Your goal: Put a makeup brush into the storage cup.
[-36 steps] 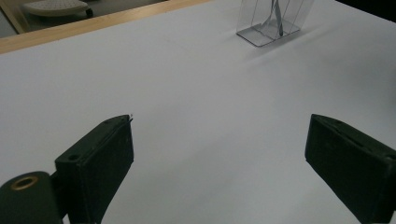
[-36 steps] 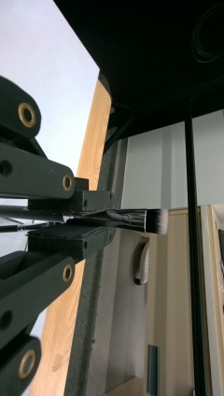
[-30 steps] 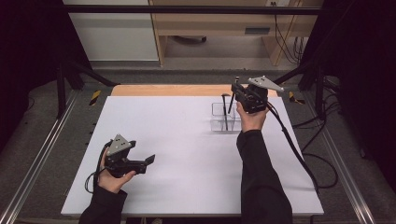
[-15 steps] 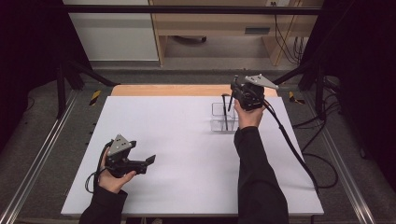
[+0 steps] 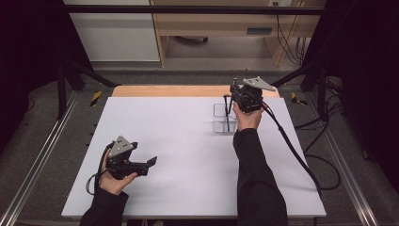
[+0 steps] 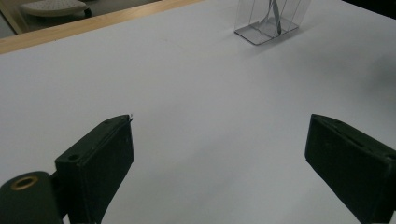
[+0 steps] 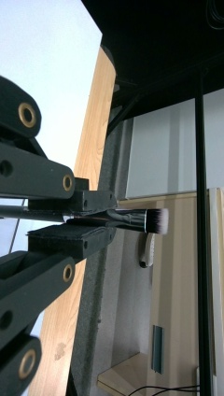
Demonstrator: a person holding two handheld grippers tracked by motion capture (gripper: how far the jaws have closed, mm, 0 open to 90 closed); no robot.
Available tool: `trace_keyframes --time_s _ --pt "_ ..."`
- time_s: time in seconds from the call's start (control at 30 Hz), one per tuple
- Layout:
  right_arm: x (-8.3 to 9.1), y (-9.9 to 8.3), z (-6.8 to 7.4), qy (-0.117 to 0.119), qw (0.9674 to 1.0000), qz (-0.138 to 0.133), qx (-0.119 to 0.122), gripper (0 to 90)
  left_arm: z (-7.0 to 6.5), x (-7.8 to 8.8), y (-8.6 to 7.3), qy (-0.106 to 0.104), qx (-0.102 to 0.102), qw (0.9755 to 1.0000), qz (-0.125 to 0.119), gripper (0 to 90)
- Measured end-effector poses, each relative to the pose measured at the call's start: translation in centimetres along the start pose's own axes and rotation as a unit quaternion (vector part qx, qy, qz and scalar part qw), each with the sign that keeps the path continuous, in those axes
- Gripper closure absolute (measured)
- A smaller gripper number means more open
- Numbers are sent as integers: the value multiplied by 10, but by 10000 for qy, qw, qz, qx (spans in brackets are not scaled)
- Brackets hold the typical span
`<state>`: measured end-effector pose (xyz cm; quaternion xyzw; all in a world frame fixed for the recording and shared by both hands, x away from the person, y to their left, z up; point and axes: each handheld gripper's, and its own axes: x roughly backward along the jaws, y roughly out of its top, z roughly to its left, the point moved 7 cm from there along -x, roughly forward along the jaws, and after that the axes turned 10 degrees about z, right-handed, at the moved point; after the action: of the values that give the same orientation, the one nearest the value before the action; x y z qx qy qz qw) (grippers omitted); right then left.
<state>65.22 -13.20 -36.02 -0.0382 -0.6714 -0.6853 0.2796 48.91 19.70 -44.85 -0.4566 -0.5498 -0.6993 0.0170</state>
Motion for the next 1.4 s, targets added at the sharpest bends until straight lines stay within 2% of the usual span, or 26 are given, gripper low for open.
trace_keyframes --time_s 0.43,1.4 --pt "-8 -15 -2 -70 9998 161 14 837 0 0 0 19 -2 10000 -4 71" --pt "-23 -48 -1 -45 9989 472 20 836 -1 -2 -1 46 -22 10000 31 71"
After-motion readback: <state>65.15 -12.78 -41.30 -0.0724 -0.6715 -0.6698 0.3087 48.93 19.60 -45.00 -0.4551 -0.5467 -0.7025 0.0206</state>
